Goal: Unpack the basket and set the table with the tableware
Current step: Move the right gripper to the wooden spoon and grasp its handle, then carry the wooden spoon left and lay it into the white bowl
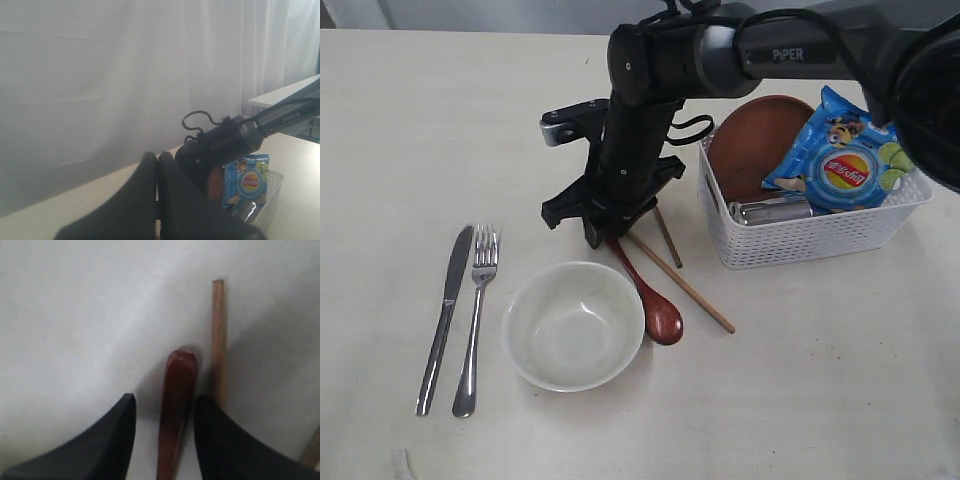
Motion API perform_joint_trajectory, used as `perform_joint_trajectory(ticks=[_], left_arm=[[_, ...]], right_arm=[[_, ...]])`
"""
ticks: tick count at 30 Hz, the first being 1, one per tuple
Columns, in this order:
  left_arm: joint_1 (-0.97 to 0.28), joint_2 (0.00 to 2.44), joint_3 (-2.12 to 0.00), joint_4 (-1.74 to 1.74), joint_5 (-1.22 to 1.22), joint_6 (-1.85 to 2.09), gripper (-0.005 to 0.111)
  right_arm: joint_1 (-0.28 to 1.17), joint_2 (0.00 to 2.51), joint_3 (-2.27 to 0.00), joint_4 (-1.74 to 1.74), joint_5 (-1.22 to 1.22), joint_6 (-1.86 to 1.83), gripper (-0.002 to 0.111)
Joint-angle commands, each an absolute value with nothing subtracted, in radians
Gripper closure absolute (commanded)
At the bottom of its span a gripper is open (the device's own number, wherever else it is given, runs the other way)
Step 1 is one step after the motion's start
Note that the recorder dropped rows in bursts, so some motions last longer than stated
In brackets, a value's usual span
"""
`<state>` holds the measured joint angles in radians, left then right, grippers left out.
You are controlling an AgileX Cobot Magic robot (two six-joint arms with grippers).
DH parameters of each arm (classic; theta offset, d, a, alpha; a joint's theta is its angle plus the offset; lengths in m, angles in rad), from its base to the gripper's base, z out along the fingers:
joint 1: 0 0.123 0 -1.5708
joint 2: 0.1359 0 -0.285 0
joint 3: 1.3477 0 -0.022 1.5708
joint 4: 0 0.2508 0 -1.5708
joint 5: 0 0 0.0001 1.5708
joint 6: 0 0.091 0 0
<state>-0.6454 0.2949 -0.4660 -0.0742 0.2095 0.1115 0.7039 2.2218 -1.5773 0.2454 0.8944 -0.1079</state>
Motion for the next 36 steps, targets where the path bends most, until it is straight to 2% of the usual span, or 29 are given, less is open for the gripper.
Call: perform_joint_trajectory(ticks=[1, 5, 7, 12, 21, 36], left_arm=[[-0.641, 0.292, -0.461, -0.086, 0.211, 0.105, 0.107], [-0.641, 0.292, -0.461, -0.086, 0.211, 0.105, 0.107], [-0.641, 0.292, -0.461, -0.086, 0.211, 0.105, 0.107], [-0.641, 0.292, -0.461, -0.086, 0.211, 0.105, 0.107], [-0.641, 0.292, -0.461, -0.086, 0.211, 0.105, 0.107], [-0.641, 0.292, -0.461, -0.086, 0.211, 0.105, 0.107]], right_arm=[[0.699, 2.249, -1.581, 0.229, 0.887, -0.104, 0.070], [0.699, 2.267, -1.581, 0.203, 0.869, -0.104, 0.070], [0.699, 2.267, -1.581, 0.168, 0.859, -0.094, 0.074], [0.699, 2.267, -1.581, 0.125, 0.852, -0.094, 0.109], [0.699, 2.249, -1.581, 0.125, 0.819, -0.098, 0.109], [0.699, 2.075, -1.581, 0.125, 0.731, -0.101, 0.109]])
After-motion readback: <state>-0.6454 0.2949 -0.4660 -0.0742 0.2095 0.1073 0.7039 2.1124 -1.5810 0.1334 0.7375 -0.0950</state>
